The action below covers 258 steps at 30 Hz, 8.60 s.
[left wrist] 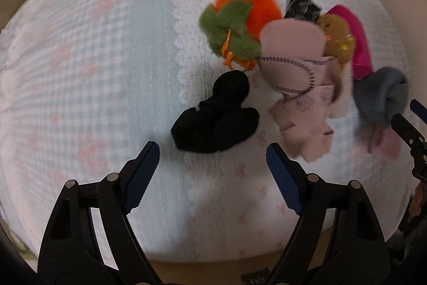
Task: Organize soft objects
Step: 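Grasp the black sock with the left tool while the right grasps the grey hat, then carry the black sock and grey hat with both tools over the cardboard box, then open both tools to drop the sock and hat into the box, then grasp the pink glove with the left tool while the right grasps the pink purse, then carry the pink glove and pink purse with both tools over the box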
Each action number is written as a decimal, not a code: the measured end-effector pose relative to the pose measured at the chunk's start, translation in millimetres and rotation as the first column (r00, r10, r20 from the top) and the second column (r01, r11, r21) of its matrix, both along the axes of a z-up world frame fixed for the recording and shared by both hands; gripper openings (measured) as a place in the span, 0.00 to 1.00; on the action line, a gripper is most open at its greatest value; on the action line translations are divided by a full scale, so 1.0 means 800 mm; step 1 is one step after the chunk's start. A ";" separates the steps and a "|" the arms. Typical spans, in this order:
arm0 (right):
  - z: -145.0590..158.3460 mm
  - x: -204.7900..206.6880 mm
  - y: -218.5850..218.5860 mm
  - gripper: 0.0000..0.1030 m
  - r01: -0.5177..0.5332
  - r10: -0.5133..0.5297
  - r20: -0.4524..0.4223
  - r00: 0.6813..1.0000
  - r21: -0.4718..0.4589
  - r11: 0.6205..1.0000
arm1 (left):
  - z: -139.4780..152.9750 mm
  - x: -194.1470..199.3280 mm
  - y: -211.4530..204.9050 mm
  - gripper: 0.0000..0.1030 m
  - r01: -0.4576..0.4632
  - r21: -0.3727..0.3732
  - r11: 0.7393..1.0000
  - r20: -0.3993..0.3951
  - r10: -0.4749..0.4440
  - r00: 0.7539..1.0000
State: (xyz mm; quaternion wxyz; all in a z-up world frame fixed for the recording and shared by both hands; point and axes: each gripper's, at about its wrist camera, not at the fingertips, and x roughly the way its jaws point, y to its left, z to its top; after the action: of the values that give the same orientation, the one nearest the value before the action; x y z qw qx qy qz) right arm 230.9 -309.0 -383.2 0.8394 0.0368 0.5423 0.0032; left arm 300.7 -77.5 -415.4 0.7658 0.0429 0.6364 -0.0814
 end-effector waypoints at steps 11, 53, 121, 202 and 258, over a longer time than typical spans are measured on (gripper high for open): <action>-0.039 0.045 0.000 0.76 -0.061 0.062 -0.034 0.998 0.029 0.998 | -0.074 0.051 -0.007 0.42 0.010 -0.005 1.000 -0.080 -0.011 0.997; 0.264 -0.079 0.015 0.45 -0.026 -0.001 0.220 0.976 0.119 0.993 | 0.273 -0.112 0.026 0.19 -0.043 -0.166 0.985 0.273 0.088 0.958; 0.046 -0.237 0.204 1.00 0.118 -0.077 -0.250 0.965 0.155 0.981 | 0.065 -0.331 0.113 1.00 0.177 -0.029 0.984 -0.004 -0.177 0.984; -0.063 0.189 -0.047 0.87 0.272 -0.171 -0.272 0.947 0.396 0.877 | -0.033 0.062 -0.081 0.74 -0.188 -0.211 0.959 -0.071 0.177 0.982; 0.251 -0.020 -0.012 0.39 0.062 -0.116 0.104 0.988 0.419 0.906 | 0.285 -0.084 -0.029 0.31 -0.120 -0.264 0.957 0.243 0.187 0.952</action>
State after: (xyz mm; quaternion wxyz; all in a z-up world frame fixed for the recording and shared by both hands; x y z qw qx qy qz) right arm 214.9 -318.2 -182.5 0.8444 0.2384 0.4727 0.0821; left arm 233.5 -100.7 -187.3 0.8476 -0.0919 0.5143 -0.0929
